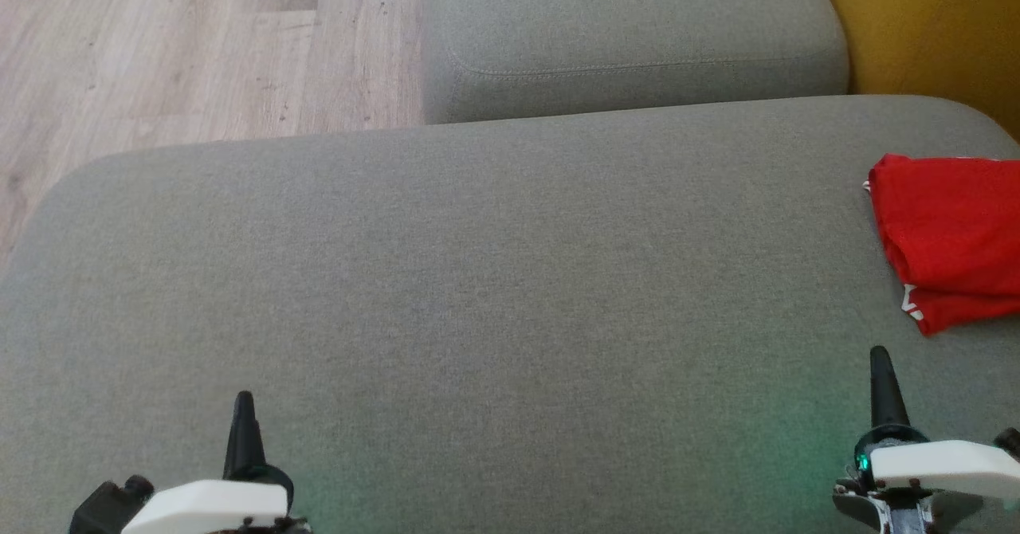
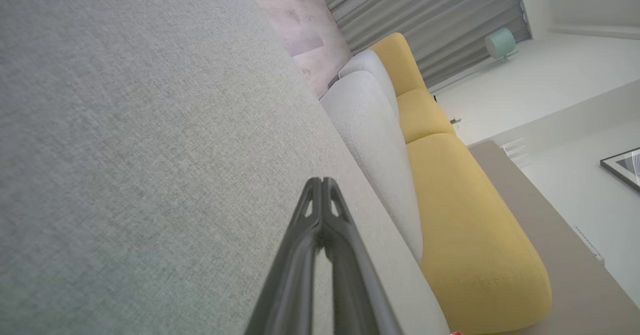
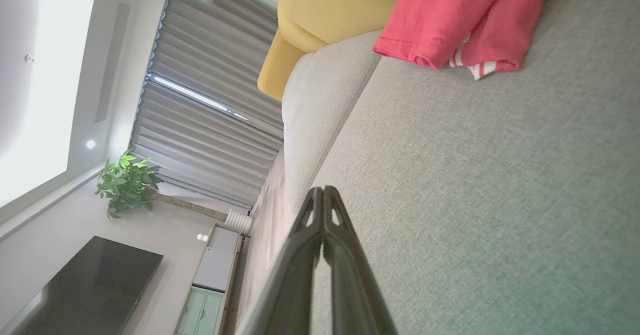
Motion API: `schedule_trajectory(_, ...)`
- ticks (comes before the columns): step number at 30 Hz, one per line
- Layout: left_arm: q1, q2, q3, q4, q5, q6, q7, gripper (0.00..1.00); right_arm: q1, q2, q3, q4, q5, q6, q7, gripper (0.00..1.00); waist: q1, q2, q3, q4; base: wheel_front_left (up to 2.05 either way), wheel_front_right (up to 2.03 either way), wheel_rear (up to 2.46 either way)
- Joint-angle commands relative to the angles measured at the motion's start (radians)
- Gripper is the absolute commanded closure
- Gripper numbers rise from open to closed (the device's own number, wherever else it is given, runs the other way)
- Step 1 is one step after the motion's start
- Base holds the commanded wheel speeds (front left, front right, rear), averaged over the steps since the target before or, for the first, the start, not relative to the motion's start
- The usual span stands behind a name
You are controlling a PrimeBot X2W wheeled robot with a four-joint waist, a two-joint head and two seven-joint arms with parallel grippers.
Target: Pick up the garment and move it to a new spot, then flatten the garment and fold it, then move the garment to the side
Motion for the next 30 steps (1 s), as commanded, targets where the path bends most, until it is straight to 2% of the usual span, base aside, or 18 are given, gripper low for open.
schedule_trajectory(1,-0.057,0.011,0.038,-0.023,-0.033,-0.012,0.006,1.00,-0.056,-0.019,0.007,-0.028,0.038,0.005,0.013,1.00,-0.0001,0.0000,0.002,0.000,0.00,0.00,0.00)
schedule_trajectory(30,-0.140,0.009,0.140,0.021,-0.361,-0.072,0.093,1.00,-0.145,-0.016,-0.027,-0.004,0.378,0.006,0.098,1.00,-0.0001,0.0000,0.029,-0.004,0.00,0.00,0.00)
